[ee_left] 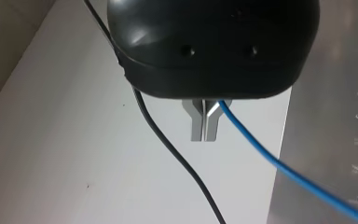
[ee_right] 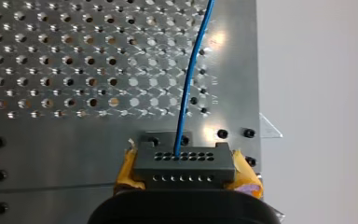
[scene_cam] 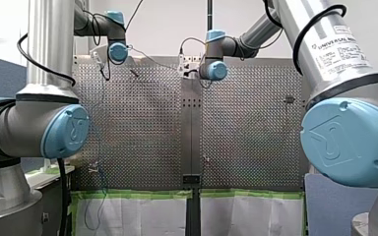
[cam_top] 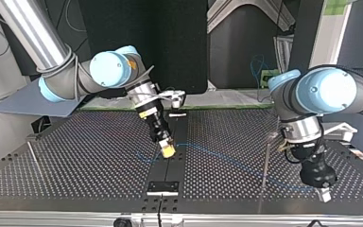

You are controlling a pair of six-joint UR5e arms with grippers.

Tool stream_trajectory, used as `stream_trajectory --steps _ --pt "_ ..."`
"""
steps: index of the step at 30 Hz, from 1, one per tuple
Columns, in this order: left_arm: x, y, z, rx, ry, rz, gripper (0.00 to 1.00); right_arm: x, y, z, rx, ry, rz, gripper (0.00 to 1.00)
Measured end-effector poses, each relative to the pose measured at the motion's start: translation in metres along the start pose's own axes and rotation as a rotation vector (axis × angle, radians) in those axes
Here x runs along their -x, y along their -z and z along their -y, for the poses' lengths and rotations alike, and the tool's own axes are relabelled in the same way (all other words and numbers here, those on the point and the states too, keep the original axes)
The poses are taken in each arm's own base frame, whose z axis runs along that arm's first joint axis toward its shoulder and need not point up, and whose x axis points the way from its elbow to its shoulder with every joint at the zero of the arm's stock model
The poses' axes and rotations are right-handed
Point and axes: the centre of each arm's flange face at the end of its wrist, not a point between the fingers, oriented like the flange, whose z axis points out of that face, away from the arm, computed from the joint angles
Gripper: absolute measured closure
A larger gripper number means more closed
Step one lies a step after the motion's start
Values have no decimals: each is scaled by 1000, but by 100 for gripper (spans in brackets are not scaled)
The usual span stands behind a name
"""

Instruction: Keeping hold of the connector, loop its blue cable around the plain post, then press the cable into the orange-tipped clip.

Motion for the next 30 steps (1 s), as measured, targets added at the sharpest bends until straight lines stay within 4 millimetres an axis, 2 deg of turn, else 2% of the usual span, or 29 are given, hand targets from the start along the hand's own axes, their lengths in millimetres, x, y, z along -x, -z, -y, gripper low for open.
stream_trajectory --steps 8,16,22,30 --pt "-20 10 -11 4 0 -8 92 11 -1 0 0 1 19 100" --pt "-63 14 -23 2 -25 -78 92 34 -2 1 0 -1 55 100" --pt "-97 13 -33 14 -43 -130 92 43 -3 1 0 -2 67 100" --pt "-119 21 -42 26 -41 -163 92 56 -3 4 -5 -6 88 100"
